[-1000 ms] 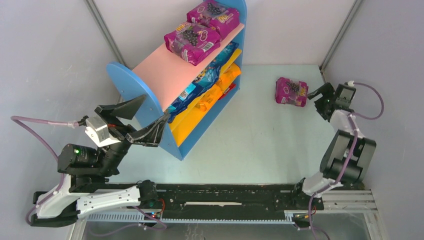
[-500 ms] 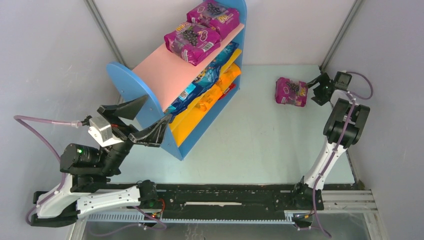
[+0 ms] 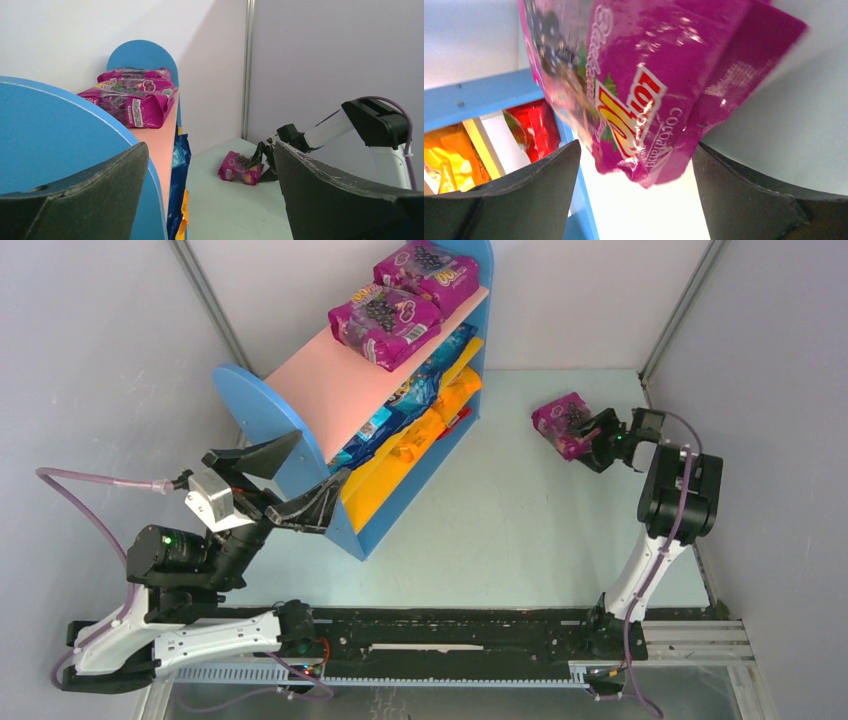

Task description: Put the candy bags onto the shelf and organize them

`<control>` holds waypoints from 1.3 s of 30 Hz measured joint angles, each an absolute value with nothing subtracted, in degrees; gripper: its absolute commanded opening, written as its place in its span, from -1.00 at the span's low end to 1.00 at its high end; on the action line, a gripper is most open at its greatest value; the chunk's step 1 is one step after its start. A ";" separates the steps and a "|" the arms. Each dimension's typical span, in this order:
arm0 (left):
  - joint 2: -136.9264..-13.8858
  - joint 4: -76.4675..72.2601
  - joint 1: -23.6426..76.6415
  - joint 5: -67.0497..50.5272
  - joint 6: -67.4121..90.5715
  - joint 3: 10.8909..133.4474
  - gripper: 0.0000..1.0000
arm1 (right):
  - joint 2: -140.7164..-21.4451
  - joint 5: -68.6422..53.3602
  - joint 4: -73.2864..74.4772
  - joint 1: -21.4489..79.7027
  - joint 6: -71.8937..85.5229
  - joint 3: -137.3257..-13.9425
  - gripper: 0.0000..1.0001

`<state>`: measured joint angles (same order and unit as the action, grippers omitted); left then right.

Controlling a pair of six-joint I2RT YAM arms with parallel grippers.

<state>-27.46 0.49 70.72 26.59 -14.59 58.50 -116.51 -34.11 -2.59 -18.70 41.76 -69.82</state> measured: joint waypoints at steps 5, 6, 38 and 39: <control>-27.46 0.51 70.72 26.57 -14.59 58.50 0.99 | -114.08 -34.41 -2.00 -16.67 43.29 -66.85 0.89; -27.46 0.49 70.72 26.57 -14.59 58.50 1.00 | -114.04 -34.39 -2.04 -17.30 43.99 -66.72 0.90; -27.51 0.51 70.70 26.61 -15.00 58.50 1.00 | -114.63 -35.29 -25.26 -17.67 58.61 -62.04 -0.43; -27.51 0.49 70.70 26.59 -15.00 58.50 1.00 | -112.99 -35.51 -25.21 -17.69 58.70 -60.73 -0.45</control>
<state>-27.51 0.49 70.70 26.59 -15.00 58.50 -112.99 -35.51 -25.21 -17.69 58.70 -60.73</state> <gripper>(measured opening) 0.996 0.350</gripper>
